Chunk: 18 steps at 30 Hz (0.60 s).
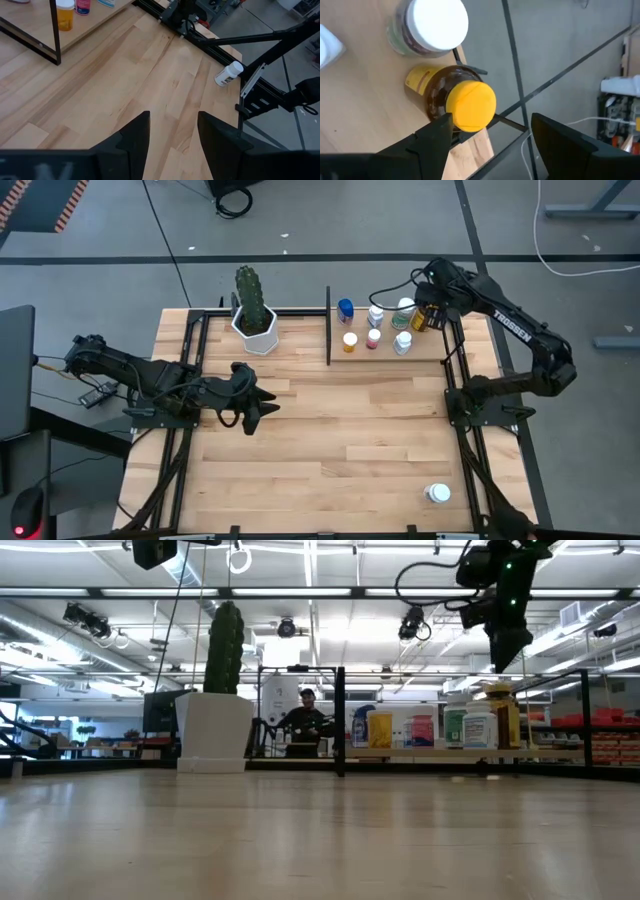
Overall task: Pick and place medicine bottles onto shelf by color
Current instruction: Adjust the green pill bottle on the shelf
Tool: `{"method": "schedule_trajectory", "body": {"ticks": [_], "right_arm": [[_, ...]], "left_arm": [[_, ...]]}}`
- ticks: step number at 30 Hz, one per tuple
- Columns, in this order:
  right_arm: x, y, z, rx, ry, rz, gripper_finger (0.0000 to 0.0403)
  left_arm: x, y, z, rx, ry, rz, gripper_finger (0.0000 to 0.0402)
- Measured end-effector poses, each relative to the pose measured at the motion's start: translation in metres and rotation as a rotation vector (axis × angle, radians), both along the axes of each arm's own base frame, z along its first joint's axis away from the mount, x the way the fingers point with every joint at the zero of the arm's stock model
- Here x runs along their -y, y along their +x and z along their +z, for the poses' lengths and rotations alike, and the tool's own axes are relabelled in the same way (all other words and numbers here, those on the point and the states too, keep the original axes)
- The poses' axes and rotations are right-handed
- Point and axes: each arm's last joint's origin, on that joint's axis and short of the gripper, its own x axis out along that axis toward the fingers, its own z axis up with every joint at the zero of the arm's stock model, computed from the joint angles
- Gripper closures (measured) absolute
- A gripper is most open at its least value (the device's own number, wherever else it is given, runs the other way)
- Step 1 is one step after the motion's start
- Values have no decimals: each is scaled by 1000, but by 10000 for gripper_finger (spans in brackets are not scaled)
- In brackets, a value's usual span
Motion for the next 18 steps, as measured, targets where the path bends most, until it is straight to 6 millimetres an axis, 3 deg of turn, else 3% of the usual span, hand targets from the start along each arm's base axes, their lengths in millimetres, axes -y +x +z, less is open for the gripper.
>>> {"method": "schedule_trajectory", "body": {"ticks": [9,18], "right_arm": [[-20,-5,18,87,-72,54,127],[-36,7,28,329,-111,-46,127]], "left_arm": [[0,0,0,-1,1,0,230],[0,0,0,-1,0,0,230]]}}
